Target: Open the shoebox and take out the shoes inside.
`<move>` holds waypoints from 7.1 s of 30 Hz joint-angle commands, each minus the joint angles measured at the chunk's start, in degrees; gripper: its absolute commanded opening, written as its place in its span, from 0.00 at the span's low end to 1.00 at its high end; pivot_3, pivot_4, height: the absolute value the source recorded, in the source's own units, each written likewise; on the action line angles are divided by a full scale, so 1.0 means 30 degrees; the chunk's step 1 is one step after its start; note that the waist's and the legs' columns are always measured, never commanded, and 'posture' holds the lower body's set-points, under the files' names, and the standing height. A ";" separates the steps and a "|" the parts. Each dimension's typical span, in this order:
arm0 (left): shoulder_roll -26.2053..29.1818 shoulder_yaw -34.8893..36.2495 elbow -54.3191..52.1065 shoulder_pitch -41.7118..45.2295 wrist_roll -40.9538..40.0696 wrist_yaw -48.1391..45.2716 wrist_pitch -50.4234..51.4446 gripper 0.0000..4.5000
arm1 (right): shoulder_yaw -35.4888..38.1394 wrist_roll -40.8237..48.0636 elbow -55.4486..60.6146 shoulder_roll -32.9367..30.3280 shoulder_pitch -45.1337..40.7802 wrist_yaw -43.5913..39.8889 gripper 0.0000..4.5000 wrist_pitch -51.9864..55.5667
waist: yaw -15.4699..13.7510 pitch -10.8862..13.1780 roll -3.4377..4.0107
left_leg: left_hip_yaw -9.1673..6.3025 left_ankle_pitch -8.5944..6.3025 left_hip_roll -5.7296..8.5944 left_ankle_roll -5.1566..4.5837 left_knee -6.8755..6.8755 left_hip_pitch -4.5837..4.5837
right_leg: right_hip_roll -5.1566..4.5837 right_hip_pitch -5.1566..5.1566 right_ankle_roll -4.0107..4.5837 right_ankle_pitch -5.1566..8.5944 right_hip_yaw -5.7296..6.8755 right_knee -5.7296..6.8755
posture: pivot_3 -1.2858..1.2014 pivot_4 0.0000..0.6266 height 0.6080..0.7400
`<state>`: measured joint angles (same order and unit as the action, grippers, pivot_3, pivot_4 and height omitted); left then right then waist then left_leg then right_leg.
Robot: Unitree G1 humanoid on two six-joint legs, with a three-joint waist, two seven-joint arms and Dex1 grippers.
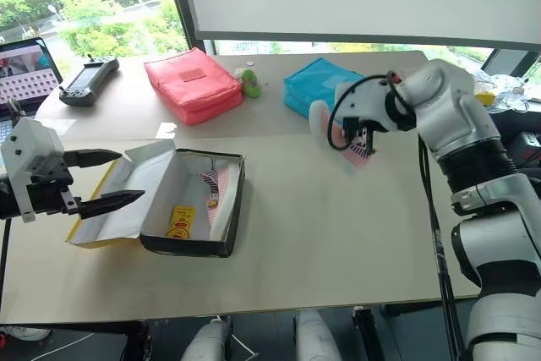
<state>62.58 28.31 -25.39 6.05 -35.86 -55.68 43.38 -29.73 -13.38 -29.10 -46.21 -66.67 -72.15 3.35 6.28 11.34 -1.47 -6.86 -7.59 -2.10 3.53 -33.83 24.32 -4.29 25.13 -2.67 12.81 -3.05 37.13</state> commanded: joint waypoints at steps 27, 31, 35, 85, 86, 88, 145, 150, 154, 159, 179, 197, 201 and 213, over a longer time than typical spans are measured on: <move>-0.0151 0.0615 -0.0173 -0.0089 0.0090 0.0619 -0.0636 1.00 | -0.0468 0.4583 0.9394 0.8115 -0.1192 -0.4276 0.91 0.7478 | -0.0327 0.0008 0.0001 | 0.0077 0.0006 -0.0122 0.0013 -0.0096 -0.0060 | 0.0206 0.0008 0.0007 -0.0014 -0.0199 0.0161 | 0.52 0.24 0.98; -0.0338 0.0888 -0.0433 -0.0513 0.0025 0.0796 -0.0588 1.00 | -0.1384 0.3989 0.9524 0.8735 -0.0732 -0.3528 0.91 0.7774 | -0.0260 0.0008 0.0000 | 0.0077 0.0005 -0.0176 0.0012 -0.0093 -0.0066 | 0.0272 0.0017 0.0027 -0.0020 -0.0203 0.0170 | 0.52 0.24 0.98; -0.0377 0.1131 -0.0614 -0.0766 -0.0086 0.0861 -0.0444 1.00 | -0.1709 0.3893 0.8965 0.9718 -0.0830 -0.2876 0.91 0.7967 | -0.0187 0.0008 0.0000 | 0.0082 0.0006 -0.0200 0.0013 -0.0093 -0.0071 | 0.0303 0.0044 0.0059 -0.0039 -0.0217 0.0191 | 0.52 0.24 0.98; -0.0571 0.0991 -0.0976 -0.0538 -0.0406 0.1455 -0.0247 1.00 | -0.3502 -0.0090 0.3911 0.9123 -0.1765 -0.5544 0.91 -0.3753 | -0.0254 -0.0005 -0.0021 | 0.0100 0.0004 -0.0204 0.0016 -0.0068 -0.0164 | 0.0306 -0.0019 0.0174 0.0025 -0.0234 0.0184 | 0.52 0.24 0.98; -0.0568 0.0981 -0.0972 -0.0533 -0.0405 0.1445 -0.0246 1.00 | -0.3532 -0.0106 0.3935 0.9059 -0.1775 -0.5642 0.91 -0.3887 | -0.0255 -0.0004 -0.0020 | 0.0100 0.0004 -0.0204 0.0016 -0.0068 -0.0164 | 0.0305 -0.0018 0.0174 0.0025 -0.0234 0.0184 | 0.52 0.24 0.98; -0.0552 0.0921 -0.0930 -0.0450 -0.0422 0.1432 -0.0248 1.00 | -0.3415 0.0112 0.3971 0.9003 -0.2004 -0.6015 0.91 -0.3871 | -0.0254 -0.0004 -0.0021 | 0.0100 0.0004 -0.0204 0.0016 -0.0069 -0.0164 | 0.0306 -0.0019 0.0177 0.0027 -0.0234 0.0184 | 0.52 0.24 0.98; -0.0040 0.1207 -0.0328 -0.0559 0.0164 0.1026 -0.0502 1.00 | -0.1861 -0.4556 -1.3538 1.7128 -0.4527 0.4013 0.15 -0.1230 | 0.0312 -0.0108 -0.0184 | 0.0107 -0.0108 -0.0234 0.0187 0.0013 -0.0478 | 0.0327 -0.0264 0.0313 0.0105 -0.0247 0.0179 | 0.52 0.24 0.98; -0.0021 0.0903 -0.0155 -0.0264 0.0214 0.1056 -0.0613 1.00 | -0.1533 -0.4501 -1.3105 1.7063 -0.4641 0.3985 0.01 -0.1790 | 0.0314 -0.0107 -0.0184 | 0.0107 -0.0108 -0.0235 0.0188 0.0019 -0.0474 | 0.0329 -0.0253 0.0313 0.0105 -0.0246 0.0183 | 0.52 0.24 0.98; -0.0035 0.0644 0.0026 0.0011 0.0308 0.1085 -0.0710 1.00 | -0.0665 -0.3663 -1.1811 1.6699 -0.4819 0.3179 0.01 -0.2167 | 0.0341 -0.0105 -0.0184 | 0.0107 -0.0107 -0.0236 0.0187 0.0023 -0.0446 | 0.0329 -0.0223 0.0313 0.0105 -0.0246 0.0184 | 0.52 0.24 0.98; -0.0096 0.0505 0.0225 0.0274 0.0414 0.1036 -0.0819 1.00 | 0.1791 -0.1030 -0.7243 1.5549 -0.4983 0.0533 0.01 0.1014 | 0.0262 -0.0118 -0.0229 | 0.0107 -0.0008 -0.0236 0.0035 0.0009 -0.0192 | 0.0336 0.0004 0.0295 0.0094 -0.0247 0.0224 | 0.52 0.24 0.98; -0.0060 -0.1053 0.1439 0.1833 0.0995 0.0525 -0.1522 1.00 | 0.1250 0.1434 0.4792 0.8389 -0.2358 -0.4227 0.70 0.3232 | -0.0030 -0.0075 -0.0170 | 0.0118 -0.0047 -0.0236 0.0090 0.0028 -0.0073 | 0.0333 0.0092 0.0117 0.0074 -0.0245 0.0168 | 0.52 0.24 0.98; 0.0054 -0.0663 0.1118 0.1854 0.0777 0.0264 -0.1082 1.00 | -0.1515 -0.0230 0.5336 0.8242 -0.0641 -0.2723 0.90 -0.3719 | -0.0247 -0.0068 -0.0159 | 0.0118 -0.0045 -0.0238 0.0091 -0.0003 -0.0080 | 0.0333 0.0070 0.0114 0.0072 -0.0245 0.0176 | 0.52 0.24 0.98; 0.0067 -0.0612 0.1090 0.1751 0.0772 0.0320 -0.1065 1.00 | -0.1488 -0.0147 0.4948 0.7891 -0.1035 -0.3387 0.90 -0.4776 | -0.0247 -0.0068 -0.0159 | 0.0118 -0.0045 -0.0238 0.0090 -0.0003 -0.0082 | 0.0334 0.0071 0.0115 0.0071 -0.0245 0.0179 | 0.52 0.24 0.98; 0.0026 -0.0419 0.0923 0.1561 0.0652 0.0429 -0.1033 1.00 | -0.1803 -0.0648 0.4236 0.7462 -0.1065 -0.3859 0.90 -0.6773 | -0.0266 -0.0068 -0.0160 | 0.0119 -0.0045 -0.0238 0.0090 -0.0004 -0.0100 | 0.0333 0.0049 0.0115 0.0071 -0.0245 0.0179 | 0.52 0.24 0.98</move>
<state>61.55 24.75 -20.96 10.66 -33.62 -54.58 40.16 -35.21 -14.61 -16.61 -23.00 -68.79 -83.58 -14.96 5.49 11.14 -1.95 -6.51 -7.72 -2.82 3.80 -33.84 24.02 -3.29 25.28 -2.33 13.03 -3.79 37.66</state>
